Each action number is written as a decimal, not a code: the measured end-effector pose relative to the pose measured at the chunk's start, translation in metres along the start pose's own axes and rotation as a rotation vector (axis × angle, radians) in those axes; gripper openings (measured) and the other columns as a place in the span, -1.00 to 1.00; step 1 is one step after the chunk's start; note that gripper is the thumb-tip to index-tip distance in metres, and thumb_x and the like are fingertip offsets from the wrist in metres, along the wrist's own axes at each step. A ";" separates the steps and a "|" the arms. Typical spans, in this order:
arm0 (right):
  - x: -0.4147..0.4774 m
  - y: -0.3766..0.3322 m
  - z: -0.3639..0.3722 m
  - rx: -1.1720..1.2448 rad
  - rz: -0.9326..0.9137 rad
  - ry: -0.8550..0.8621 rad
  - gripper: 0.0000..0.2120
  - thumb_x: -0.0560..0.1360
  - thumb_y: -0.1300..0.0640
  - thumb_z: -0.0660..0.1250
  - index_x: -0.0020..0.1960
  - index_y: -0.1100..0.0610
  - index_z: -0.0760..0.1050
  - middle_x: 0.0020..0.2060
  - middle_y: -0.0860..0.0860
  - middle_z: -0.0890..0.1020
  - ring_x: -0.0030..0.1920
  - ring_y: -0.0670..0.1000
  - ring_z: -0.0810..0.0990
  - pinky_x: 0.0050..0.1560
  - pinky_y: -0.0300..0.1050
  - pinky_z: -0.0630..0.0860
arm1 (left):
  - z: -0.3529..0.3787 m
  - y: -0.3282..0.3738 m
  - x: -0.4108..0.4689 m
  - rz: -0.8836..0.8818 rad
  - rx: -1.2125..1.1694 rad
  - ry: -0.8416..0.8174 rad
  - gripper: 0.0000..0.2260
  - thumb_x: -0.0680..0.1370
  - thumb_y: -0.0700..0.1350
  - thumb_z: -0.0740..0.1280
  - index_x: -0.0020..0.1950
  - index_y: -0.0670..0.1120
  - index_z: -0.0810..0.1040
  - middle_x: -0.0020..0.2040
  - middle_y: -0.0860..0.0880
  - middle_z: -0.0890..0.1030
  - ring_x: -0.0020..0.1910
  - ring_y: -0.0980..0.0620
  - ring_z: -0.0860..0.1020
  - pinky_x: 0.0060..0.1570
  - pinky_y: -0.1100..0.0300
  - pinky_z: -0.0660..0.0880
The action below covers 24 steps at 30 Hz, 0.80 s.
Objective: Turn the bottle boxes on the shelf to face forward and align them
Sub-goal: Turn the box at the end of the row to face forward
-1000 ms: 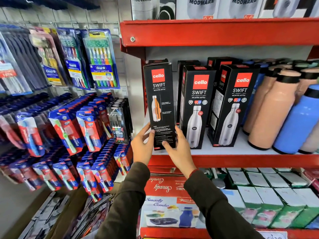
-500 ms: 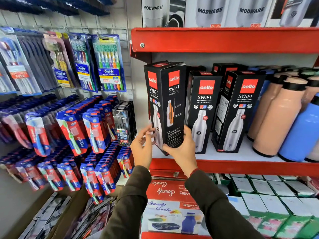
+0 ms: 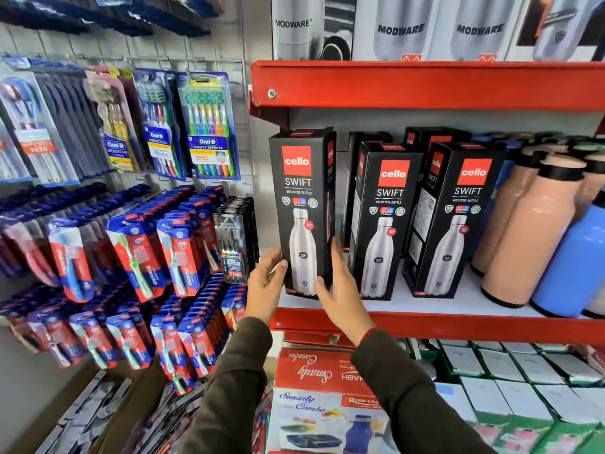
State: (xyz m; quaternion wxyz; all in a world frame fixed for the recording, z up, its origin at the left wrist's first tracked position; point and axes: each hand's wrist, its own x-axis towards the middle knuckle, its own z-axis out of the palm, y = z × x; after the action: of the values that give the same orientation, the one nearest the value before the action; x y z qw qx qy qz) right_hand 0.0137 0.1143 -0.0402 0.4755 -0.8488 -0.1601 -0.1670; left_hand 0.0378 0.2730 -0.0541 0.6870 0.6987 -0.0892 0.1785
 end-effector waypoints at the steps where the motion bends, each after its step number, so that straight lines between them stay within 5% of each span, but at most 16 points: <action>1: 0.001 0.002 0.001 -0.012 0.003 -0.003 -0.27 0.61 0.21 0.18 0.60 -0.01 -0.19 0.60 -0.10 -0.07 0.55 -0.21 -0.09 0.57 -0.17 -0.04 | 0.000 -0.003 0.001 0.016 0.007 -0.009 -0.71 0.64 -0.14 0.26 0.34 0.05 0.52 0.30 0.02 0.60 0.30 0.06 0.55 0.28 0.07 0.50; 3: 0.002 0.006 0.003 -0.027 0.007 -0.006 -0.28 0.62 0.23 0.16 0.60 -0.01 -0.20 0.60 -0.11 -0.05 0.53 -0.24 -0.08 0.54 -0.22 -0.04 | 0.002 -0.008 0.003 0.026 0.031 -0.012 -0.65 0.62 -0.10 0.27 0.41 -0.06 0.47 0.36 -0.03 0.56 0.34 0.08 0.52 0.33 0.12 0.48; 6: 0.005 0.011 0.005 -0.029 0.023 -0.014 -0.27 0.62 0.26 0.17 0.60 -0.01 -0.19 0.59 -0.09 0.01 0.53 -0.21 -0.01 0.51 -0.23 0.00 | 0.006 -0.012 0.005 0.027 0.092 0.028 -0.67 0.63 -0.19 0.26 0.40 -0.12 0.45 0.34 -0.06 0.54 0.22 0.31 0.53 0.19 0.46 0.46; 11: 0.009 0.020 0.006 -0.017 0.062 0.009 -0.25 0.59 0.32 0.16 0.60 -0.09 -0.15 0.58 -0.02 0.16 0.55 -0.06 0.18 0.55 -0.07 0.14 | 0.012 -0.019 0.003 0.037 0.120 0.023 -0.70 0.63 -0.21 0.24 0.37 -0.06 0.46 0.29 -0.02 0.58 0.21 0.18 0.57 0.29 0.22 0.51; 14: 0.010 0.023 0.007 -0.020 0.068 0.012 -0.24 0.59 0.32 0.17 0.59 -0.13 -0.15 0.57 -0.03 0.18 0.55 -0.07 0.20 0.54 -0.08 0.16 | 0.014 -0.020 0.003 0.046 0.137 0.028 -0.70 0.63 -0.21 0.23 0.35 -0.02 0.45 0.30 0.00 0.57 0.27 0.05 0.56 0.26 0.29 0.50; 17: 0.010 0.023 0.007 -0.005 0.071 0.010 -0.24 0.60 0.32 0.17 0.59 -0.14 -0.14 0.56 -0.04 0.20 0.52 -0.12 0.22 0.52 -0.14 0.16 | 0.015 -0.022 0.004 0.046 0.134 0.031 -0.70 0.64 -0.20 0.23 0.36 -0.01 0.44 0.30 0.02 0.56 0.28 0.04 0.56 0.21 0.38 0.49; 24: 0.012 0.030 0.010 -0.052 0.074 0.082 -0.34 0.59 0.30 0.20 0.59 -0.02 0.02 0.47 0.03 0.39 0.45 -0.02 0.38 0.39 -0.30 0.22 | 0.016 -0.019 0.001 0.049 0.140 0.038 -0.70 0.63 -0.18 0.24 0.36 0.01 0.43 0.30 0.03 0.55 0.30 0.02 0.54 0.27 0.20 0.50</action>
State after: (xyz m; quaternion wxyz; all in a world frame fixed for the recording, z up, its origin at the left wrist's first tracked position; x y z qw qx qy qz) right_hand 0.0385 0.1098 -0.0623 0.4654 -0.8585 -0.1047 -0.1883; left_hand 0.0481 0.2583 -0.0711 0.6333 0.7393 -0.0804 0.2141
